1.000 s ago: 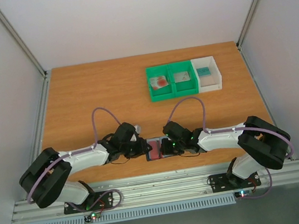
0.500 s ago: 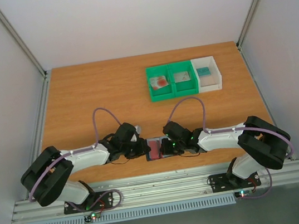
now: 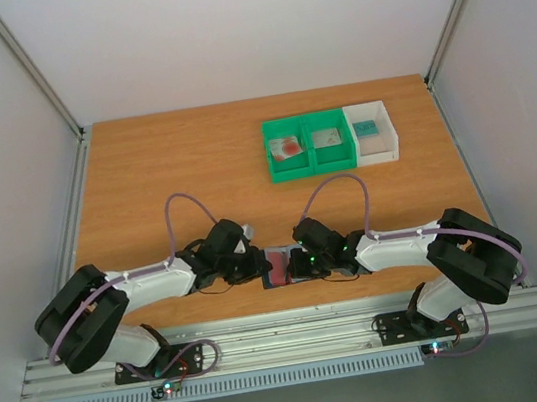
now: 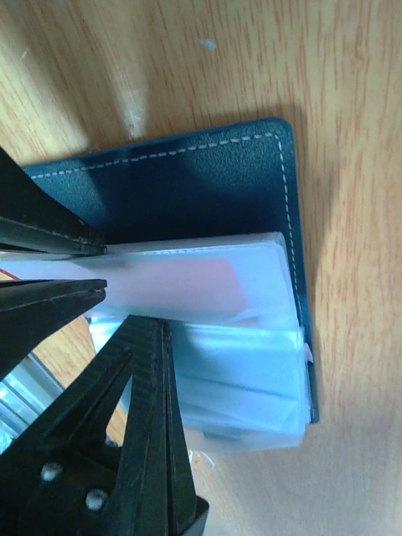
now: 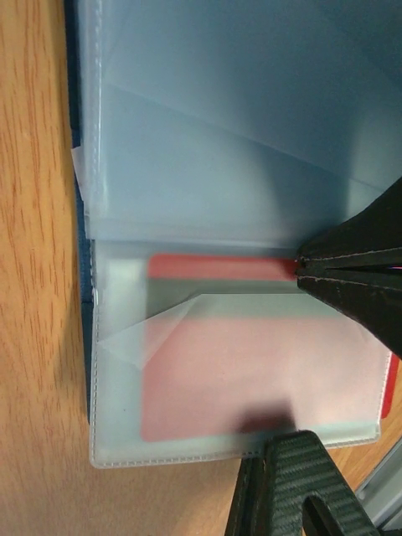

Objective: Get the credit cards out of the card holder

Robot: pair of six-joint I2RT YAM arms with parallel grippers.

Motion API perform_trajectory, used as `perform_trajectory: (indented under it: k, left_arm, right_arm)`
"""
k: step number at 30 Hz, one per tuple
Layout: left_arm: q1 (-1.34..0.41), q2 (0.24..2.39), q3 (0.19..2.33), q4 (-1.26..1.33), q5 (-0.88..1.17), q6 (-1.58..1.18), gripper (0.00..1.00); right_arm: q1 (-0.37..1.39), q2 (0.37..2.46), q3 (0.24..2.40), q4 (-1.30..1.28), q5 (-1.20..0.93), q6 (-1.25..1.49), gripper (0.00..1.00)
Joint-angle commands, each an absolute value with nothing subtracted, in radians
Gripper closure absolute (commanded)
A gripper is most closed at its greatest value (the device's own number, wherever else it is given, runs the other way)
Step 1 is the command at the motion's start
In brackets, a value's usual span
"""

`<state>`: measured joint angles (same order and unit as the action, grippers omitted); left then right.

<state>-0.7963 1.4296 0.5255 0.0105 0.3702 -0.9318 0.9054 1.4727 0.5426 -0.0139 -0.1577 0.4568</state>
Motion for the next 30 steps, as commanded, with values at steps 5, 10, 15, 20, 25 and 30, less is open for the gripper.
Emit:
perform_trajectory:
  k: [5,10,15,20,25,30]
  left_arm:
    - [-0.802,1.388,0.568,0.026,0.387,-0.93,0.92]
    - [-0.81,1.383,0.577,0.017,0.387,-0.933,0.9]
    - [-0.818,1.368,0.585,0.005,0.379,-0.931,0.9]
    - [-0.826,1.377,0.589,0.005,0.38,-0.932,0.88]
    - [-0.83,1.386,0.593,0.005,0.373,-0.93,0.87]
    - [-0.831,1.396,0.6,-0.05,0.341,-0.921,0.83]
  right_arm:
    - [0.914,1.479,0.515,-0.034,-0.134,0.472,0.99]
    - [0.914,1.475,0.515,-0.034,-0.133,0.471,0.99]
    - [0.914,1.474,0.514,-0.032,-0.133,0.47,0.99]
    - [0.914,1.471,0.512,-0.031,-0.134,0.47,0.99]
    - [0.914,1.468,0.509,-0.03,-0.132,0.471,0.99]
    - [0.914,1.46,0.506,-0.032,-0.129,0.47,0.99]
